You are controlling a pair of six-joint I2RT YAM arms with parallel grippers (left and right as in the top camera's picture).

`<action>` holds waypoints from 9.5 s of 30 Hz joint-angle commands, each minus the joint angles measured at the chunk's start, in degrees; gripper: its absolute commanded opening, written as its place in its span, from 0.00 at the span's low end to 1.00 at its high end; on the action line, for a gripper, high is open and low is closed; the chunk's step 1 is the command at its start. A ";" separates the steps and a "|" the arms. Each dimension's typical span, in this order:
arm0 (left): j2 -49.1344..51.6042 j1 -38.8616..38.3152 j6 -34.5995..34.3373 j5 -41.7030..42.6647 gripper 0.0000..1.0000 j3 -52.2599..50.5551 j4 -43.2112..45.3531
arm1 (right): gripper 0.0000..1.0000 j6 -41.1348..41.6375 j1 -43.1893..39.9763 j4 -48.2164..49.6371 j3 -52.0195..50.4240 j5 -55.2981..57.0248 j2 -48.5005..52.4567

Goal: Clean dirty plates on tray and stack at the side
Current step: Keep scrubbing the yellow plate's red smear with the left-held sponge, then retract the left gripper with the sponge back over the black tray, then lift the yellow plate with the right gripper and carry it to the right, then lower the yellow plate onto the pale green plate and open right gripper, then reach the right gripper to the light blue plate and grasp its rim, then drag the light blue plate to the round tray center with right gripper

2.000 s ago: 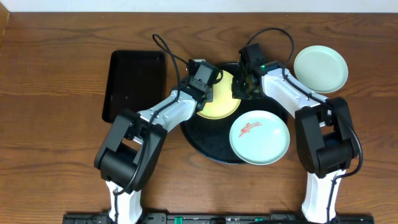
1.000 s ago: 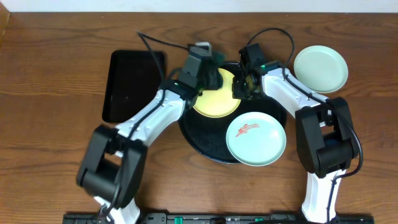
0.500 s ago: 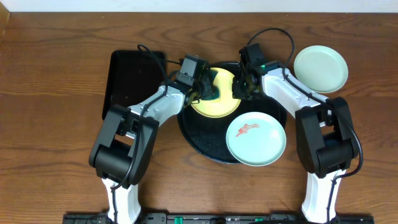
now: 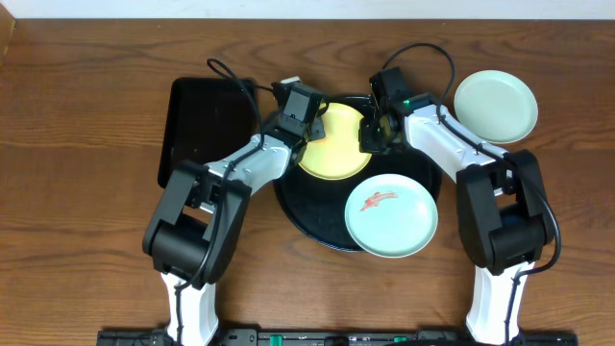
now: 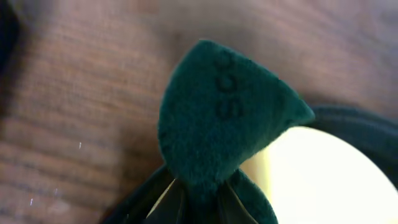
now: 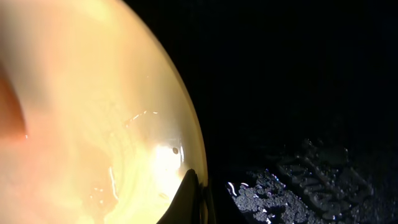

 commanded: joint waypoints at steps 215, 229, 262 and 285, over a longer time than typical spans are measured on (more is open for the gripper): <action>-25.31 26.21 9.29 6.45 0.08 -0.98 -30.91 | 0.42 23.80 -7.85 -37.53 -1.27 5.16 -30.82; -25.31 26.21 9.29 6.47 0.08 -0.98 -30.93 | 0.64 54.75 10.05 -34.12 -21.88 -1.84 -33.09; -25.31 26.21 9.29 6.49 0.08 -0.98 -30.91 | 0.01 34.07 7.69 -6.88 -28.37 2.60 -33.11; -25.31 19.10 9.31 23.12 0.08 -0.98 -28.06 | 0.01 7.52 -0.74 14.60 -26.34 -2.40 -22.73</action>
